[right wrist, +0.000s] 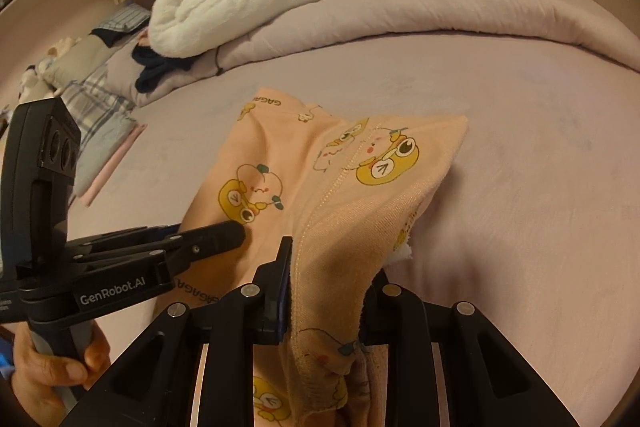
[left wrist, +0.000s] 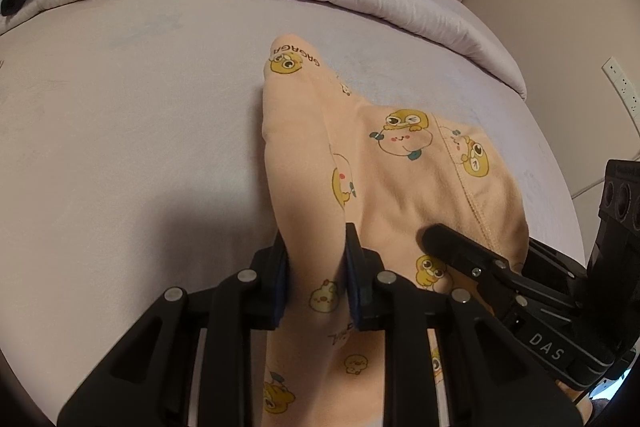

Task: Fold small clothes
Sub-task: 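Lift the edge with the right gripper and fold it over while the left gripper holds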

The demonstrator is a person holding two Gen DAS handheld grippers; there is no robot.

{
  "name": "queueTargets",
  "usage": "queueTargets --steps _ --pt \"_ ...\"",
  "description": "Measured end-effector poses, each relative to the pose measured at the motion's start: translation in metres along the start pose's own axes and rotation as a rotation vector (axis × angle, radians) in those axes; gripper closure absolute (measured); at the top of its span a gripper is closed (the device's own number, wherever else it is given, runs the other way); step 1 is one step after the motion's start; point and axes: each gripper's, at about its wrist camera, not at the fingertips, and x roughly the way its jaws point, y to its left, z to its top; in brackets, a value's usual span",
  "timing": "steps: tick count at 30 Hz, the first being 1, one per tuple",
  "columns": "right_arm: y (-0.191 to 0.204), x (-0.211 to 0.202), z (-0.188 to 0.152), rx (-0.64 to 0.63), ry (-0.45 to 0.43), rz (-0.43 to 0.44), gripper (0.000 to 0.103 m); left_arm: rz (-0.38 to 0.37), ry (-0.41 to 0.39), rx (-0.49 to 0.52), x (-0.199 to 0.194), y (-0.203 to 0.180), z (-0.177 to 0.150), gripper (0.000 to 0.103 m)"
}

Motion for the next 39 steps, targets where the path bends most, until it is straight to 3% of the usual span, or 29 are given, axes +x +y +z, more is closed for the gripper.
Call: queueTargets --steps 9,21,39 --pt "0.026 -0.027 -0.022 -0.043 -0.026 0.039 0.076 0.026 -0.072 0.041 -0.046 -0.002 -0.038 0.08" --pt "0.058 -0.054 -0.056 -0.098 -0.033 0.078 0.076 0.044 -0.107 0.04 -0.091 0.001 -0.089 0.08" --pt "0.12 -0.066 -0.089 -0.213 -0.001 0.164 0.076 0.109 -0.173 -0.064 -0.156 0.036 -0.158 0.08"
